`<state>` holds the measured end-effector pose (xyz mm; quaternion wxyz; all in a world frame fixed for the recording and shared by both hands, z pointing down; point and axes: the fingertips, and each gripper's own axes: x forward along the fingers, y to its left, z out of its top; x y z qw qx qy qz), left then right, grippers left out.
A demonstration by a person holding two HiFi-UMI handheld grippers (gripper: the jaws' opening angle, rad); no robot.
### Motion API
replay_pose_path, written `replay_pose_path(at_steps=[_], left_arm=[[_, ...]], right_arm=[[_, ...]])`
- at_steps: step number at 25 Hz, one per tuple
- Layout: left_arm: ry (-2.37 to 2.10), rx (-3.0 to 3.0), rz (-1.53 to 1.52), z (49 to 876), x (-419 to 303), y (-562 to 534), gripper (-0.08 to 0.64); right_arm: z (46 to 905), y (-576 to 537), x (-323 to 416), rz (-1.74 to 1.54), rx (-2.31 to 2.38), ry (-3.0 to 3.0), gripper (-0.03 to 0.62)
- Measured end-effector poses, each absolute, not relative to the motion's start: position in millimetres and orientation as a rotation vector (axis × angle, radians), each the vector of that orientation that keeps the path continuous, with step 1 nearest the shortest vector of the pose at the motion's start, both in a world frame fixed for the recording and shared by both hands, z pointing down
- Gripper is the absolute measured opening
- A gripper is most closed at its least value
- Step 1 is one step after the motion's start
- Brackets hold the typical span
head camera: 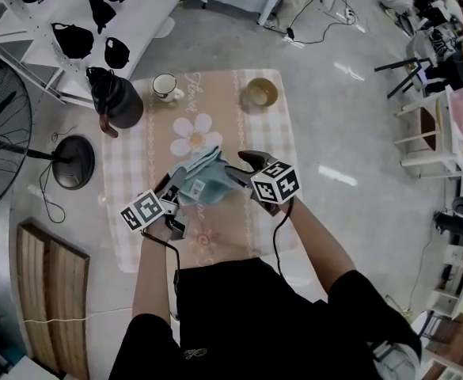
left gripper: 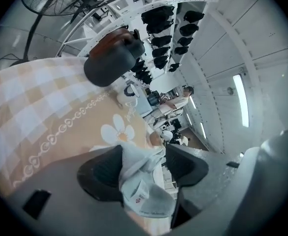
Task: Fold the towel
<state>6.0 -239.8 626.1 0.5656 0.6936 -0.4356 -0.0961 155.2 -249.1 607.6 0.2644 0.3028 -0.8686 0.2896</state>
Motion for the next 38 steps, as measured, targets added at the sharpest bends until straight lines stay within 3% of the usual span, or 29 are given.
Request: replay_pose_path(at_steps=[9, 14, 18, 19, 22, 27, 33, 34, 36, 38], left_arm=[[-1.014, 1.552, -0.272, 635, 3, -238, 0.261], [-1.004, 1.537, -0.283, 638, 4, -239, 0.261], [-0.973, 1.554, -0.287, 636, 6, -236, 0.261], [-0.963, 1.562, -0.288, 635, 7, -235, 0.26], [-0.944, 1.575, -0.284, 635, 6, -231, 0.261], [-0.955, 1.556, -0.308, 639, -4, -233, 0.261], [-0.968, 1.566, -0.278, 644, -11, -240, 0.259], [-0.976, 1.574, -0.261, 645, -12, -240, 0.26], [-1.007, 1.612, -0.203, 649, -14, -239, 0.259], [-1.053, 1.673, -0.112, 653, -15, -235, 0.259]], right_arm=[[617, -152, 120, 0.351, 0.326, -2.339, 0.238], [642, -147, 112, 0.127, 0.314, -2.236, 0.251], [643, -176, 110, 0.214, 0.473, -2.24, 0.245], [642, -186, 111, 0.267, 0.517, -2.251, 0.228], [639, -218, 118, 0.418, 0.665, -2.277, 0.074], [640, -261, 127, 0.611, 0.797, -2.273, 0.026], [660, -293, 128, 0.767, 0.853, -2.221, 0.028], [664, -297, 128, 0.8, 0.866, -2.215, 0.045], [669, -305, 129, 0.844, 0.895, -2.21, 0.15], [668, -307, 130, 0.833, 0.92, -2.223, 0.187]])
